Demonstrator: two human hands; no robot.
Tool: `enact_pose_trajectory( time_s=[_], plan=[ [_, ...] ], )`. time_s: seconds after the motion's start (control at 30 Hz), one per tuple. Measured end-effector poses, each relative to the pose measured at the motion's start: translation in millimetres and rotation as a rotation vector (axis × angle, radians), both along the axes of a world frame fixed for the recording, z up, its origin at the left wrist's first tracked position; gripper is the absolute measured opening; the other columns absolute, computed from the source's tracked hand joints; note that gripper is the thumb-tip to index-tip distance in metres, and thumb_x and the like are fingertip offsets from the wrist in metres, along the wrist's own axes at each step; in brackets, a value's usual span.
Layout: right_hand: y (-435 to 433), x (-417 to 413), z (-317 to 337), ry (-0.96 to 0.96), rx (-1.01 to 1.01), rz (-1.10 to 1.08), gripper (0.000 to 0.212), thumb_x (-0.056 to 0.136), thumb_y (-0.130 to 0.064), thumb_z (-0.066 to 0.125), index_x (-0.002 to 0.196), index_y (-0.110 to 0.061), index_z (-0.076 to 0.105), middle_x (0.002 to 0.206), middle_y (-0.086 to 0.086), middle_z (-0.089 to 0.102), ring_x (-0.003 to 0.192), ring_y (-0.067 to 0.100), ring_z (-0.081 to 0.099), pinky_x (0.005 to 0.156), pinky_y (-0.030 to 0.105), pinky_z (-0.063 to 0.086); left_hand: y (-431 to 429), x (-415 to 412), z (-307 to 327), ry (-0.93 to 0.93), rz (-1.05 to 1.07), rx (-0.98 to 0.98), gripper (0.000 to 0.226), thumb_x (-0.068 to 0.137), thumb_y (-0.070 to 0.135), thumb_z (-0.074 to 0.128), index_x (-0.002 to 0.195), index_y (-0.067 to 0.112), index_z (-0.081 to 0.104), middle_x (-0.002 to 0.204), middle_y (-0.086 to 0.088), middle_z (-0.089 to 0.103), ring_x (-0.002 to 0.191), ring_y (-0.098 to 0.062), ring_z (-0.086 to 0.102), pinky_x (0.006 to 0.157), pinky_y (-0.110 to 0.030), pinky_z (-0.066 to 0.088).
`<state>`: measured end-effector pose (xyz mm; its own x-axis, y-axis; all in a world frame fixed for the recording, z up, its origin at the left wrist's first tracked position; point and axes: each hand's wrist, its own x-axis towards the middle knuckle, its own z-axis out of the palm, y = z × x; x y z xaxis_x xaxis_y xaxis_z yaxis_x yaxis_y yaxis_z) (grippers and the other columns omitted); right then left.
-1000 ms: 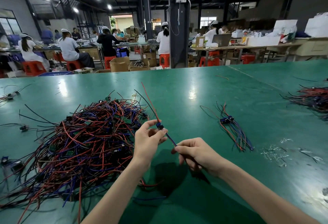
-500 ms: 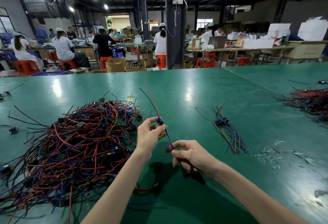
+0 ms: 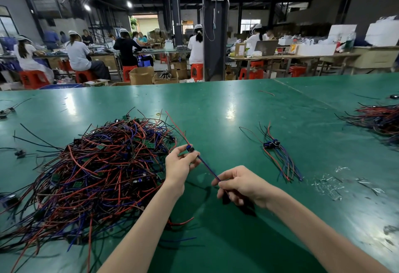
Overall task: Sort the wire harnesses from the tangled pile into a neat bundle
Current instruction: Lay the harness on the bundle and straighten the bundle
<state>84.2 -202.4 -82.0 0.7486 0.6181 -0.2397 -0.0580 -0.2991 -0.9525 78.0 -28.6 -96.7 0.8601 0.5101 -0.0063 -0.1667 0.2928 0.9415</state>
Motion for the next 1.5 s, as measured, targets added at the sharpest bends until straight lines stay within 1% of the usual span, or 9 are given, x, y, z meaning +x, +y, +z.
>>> enact_pose_trajectory(
  time_s=[0.17,0.33,0.47,0.6,0.77,1.0,1.13,1.4,1.5],
  plan=[
    [-6,3,0,-0.046,-0.081,0.000,0.016,0.094,-0.006,0.053,0.083,0.001,0.063,0.053,0.005,0.059,0.027,0.006,0.028,0.029,0.014,0.019,2,2,0,-0.015,0.019,0.036,0.022,0.083,-0.006,0.065,0.096,0.011,0.059,0.073,-0.006,0.064,0.055,-0.010,0.062,0.063,-0.021,0.057],
    [-7,-1,4,-0.127,-0.034,0.203,0.013,0.096,-0.004,0.049,0.099,-0.006,0.062,0.064,0.003,0.061,0.032,0.004,0.030,0.032,0.016,0.020,5,2,-6,0.009,0.027,0.067,0.023,0.084,-0.006,0.064,0.101,0.008,0.058,0.076,-0.008,0.062,0.062,-0.014,0.060,0.066,-0.023,0.055],
    [-10,0,7,-0.123,-0.036,0.263,0.015,0.094,-0.001,0.050,0.105,-0.004,0.060,0.069,0.004,0.066,0.032,0.004,0.031,0.032,0.016,0.021,4,3,-8,0.019,0.026,0.096,0.022,0.084,-0.005,0.065,0.096,0.013,0.058,0.076,-0.007,0.063,0.063,-0.013,0.060,0.065,-0.021,0.054],
    [-11,4,7,-0.045,-0.123,0.208,0.014,0.095,-0.002,0.048,0.101,-0.001,0.060,0.057,0.002,0.063,0.028,0.005,0.027,0.030,0.013,0.019,4,3,-9,0.008,0.014,0.085,0.023,0.084,-0.006,0.064,0.101,0.008,0.057,0.075,-0.007,0.063,0.061,-0.013,0.060,0.060,-0.018,0.054],
    [-11,9,3,-0.003,-0.186,0.009,0.022,0.093,0.003,0.041,0.086,-0.002,0.061,0.046,0.001,0.052,0.026,0.005,0.023,0.033,0.010,0.016,4,4,-10,0.013,0.015,0.086,0.024,0.085,-0.006,0.063,0.103,0.007,0.057,0.077,-0.009,0.062,0.061,-0.014,0.060,0.056,-0.015,0.052],
    [-9,0,9,-0.128,-0.077,0.285,0.020,0.097,0.005,0.037,0.102,-0.007,0.053,0.067,0.005,0.060,0.031,0.004,0.030,0.033,0.014,0.024,8,8,-13,0.030,0.058,0.117,0.026,0.085,-0.004,0.064,0.107,0.007,0.057,0.076,-0.007,0.062,0.061,-0.013,0.059,0.057,-0.017,0.049],
    [-8,1,11,-0.140,-0.092,0.330,0.023,0.096,0.008,0.035,0.106,-0.007,0.050,0.072,0.006,0.063,0.031,0.003,0.032,0.034,0.012,0.026,9,10,-15,0.031,0.064,0.137,0.026,0.085,-0.003,0.064,0.107,0.009,0.057,0.076,-0.007,0.064,0.060,-0.011,0.060,0.053,-0.013,0.048],
    [-7,7,6,-0.102,-0.221,0.307,0.016,0.097,0.000,0.037,0.105,-0.004,0.050,0.052,-0.003,0.062,0.027,0.004,0.029,0.030,0.016,0.022,9,13,-20,0.050,0.077,0.163,0.025,0.085,-0.002,0.065,0.106,0.010,0.058,0.075,-0.004,0.066,0.065,-0.014,0.063,0.064,-0.022,0.052],
    [-7,9,3,-0.069,-0.230,0.252,0.015,0.098,0.000,0.036,0.099,-0.005,0.050,0.048,-0.003,0.060,0.026,0.004,0.028,0.029,0.017,0.020,10,13,-21,0.045,0.091,0.144,0.025,0.085,-0.003,0.064,0.105,0.011,0.058,0.074,-0.005,0.065,0.062,-0.013,0.062,0.063,-0.020,0.053]
  ],
)
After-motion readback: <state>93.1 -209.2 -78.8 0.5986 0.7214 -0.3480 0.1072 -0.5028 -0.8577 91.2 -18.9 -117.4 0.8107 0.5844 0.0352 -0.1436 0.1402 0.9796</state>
